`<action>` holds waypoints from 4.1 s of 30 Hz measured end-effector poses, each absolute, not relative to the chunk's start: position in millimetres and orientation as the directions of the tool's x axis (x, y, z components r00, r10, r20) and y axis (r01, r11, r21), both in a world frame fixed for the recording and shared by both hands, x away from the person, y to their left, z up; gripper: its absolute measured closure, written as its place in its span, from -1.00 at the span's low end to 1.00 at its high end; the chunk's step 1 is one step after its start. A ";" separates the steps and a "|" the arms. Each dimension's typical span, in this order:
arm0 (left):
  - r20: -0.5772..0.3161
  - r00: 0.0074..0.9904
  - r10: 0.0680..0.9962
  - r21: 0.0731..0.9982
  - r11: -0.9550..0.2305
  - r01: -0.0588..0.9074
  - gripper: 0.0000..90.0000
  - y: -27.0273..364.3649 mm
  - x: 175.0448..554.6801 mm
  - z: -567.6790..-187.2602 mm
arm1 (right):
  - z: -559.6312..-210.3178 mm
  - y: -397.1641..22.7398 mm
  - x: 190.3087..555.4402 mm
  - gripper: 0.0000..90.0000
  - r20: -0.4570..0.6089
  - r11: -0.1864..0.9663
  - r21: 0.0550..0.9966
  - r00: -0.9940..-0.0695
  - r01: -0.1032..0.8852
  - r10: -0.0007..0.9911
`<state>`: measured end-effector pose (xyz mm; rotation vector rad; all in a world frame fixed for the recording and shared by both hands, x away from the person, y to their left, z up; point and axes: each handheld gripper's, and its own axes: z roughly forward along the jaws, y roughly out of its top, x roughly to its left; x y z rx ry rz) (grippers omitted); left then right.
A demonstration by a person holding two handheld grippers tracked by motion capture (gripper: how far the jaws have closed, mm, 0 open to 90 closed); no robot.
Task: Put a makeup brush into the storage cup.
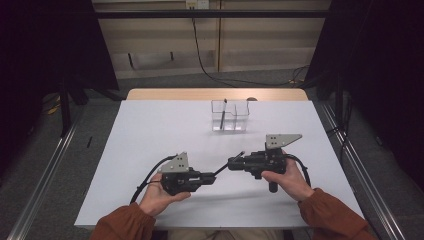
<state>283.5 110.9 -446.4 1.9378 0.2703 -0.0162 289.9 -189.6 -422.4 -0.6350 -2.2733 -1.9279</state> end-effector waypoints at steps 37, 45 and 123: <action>-0.120 0.931 0.345 0.933 -0.281 0.225 -0.24 121.5 286.3 -442.5 | -416.8 -196.1 294.3 0.87 0.366 0.087 0.912 -0.891 0.401 0.268; -0.094 0.899 0.428 0.937 -0.266 0.225 -0.67 130.3 284.5 -436.1 | -415.9 -199.1 296.5 0.87 0.357 0.085 0.915 -0.888 0.395 0.288; -0.094 0.707 0.701 0.953 -0.142 0.267 -0.94 252.1 256.5 -442.2 | -382.2 -244.9 351.8 0.87 0.260 0.140 0.910 -0.802 0.390 0.538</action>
